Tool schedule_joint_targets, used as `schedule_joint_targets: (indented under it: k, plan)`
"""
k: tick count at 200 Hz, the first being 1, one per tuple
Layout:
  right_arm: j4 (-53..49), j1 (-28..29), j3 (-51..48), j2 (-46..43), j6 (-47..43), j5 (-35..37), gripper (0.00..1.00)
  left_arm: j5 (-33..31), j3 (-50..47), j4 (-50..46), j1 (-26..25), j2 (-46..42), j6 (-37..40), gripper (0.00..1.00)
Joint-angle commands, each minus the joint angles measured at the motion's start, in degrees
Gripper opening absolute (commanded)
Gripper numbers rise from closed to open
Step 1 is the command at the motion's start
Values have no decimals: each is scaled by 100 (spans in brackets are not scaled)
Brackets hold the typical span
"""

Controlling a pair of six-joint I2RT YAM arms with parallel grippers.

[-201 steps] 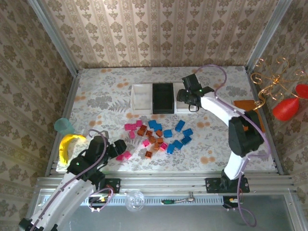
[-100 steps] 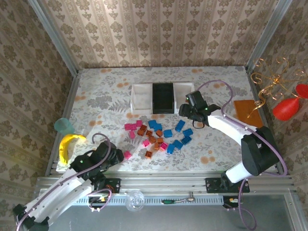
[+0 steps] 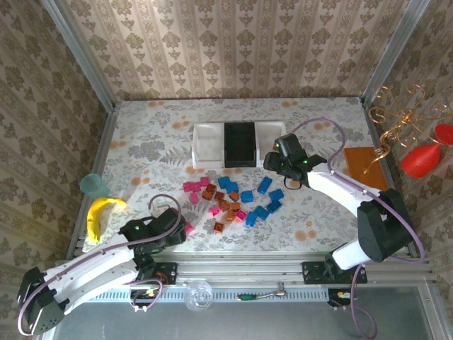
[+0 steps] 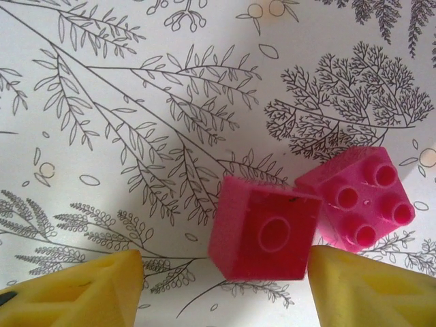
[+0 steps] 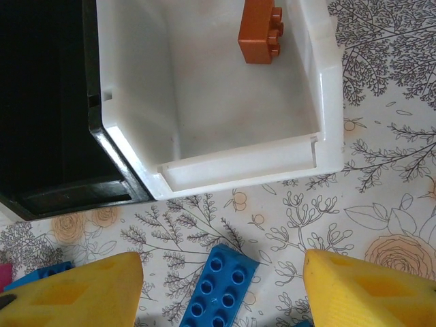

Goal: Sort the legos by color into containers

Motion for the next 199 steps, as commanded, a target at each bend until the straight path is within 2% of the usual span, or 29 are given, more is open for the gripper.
schedule_joint_targets:
  k: [1,44,82,119,176,199]
  plan:
    - [56,-51,-92,-230,69,111,65,-114,144,270,-44,265,194,67]
    - [96,-134,-182,-371,70,71,66,-229,277,547,-4,865,473,66]
    - [126,-148,-275,-444,79,16,66,-232,239,747,304,1048,783,65]
    - [127,-153,-304,-449,87,2,66,-116,312,1016,492,1211,1054,53]
    - [173,-168,-339,-390,113,-25,66,87,107,1118,490,1343,967,55]
    - [204,-170,-339,-351,140,-43,66,54,93,1166,494,1395,1005,45]
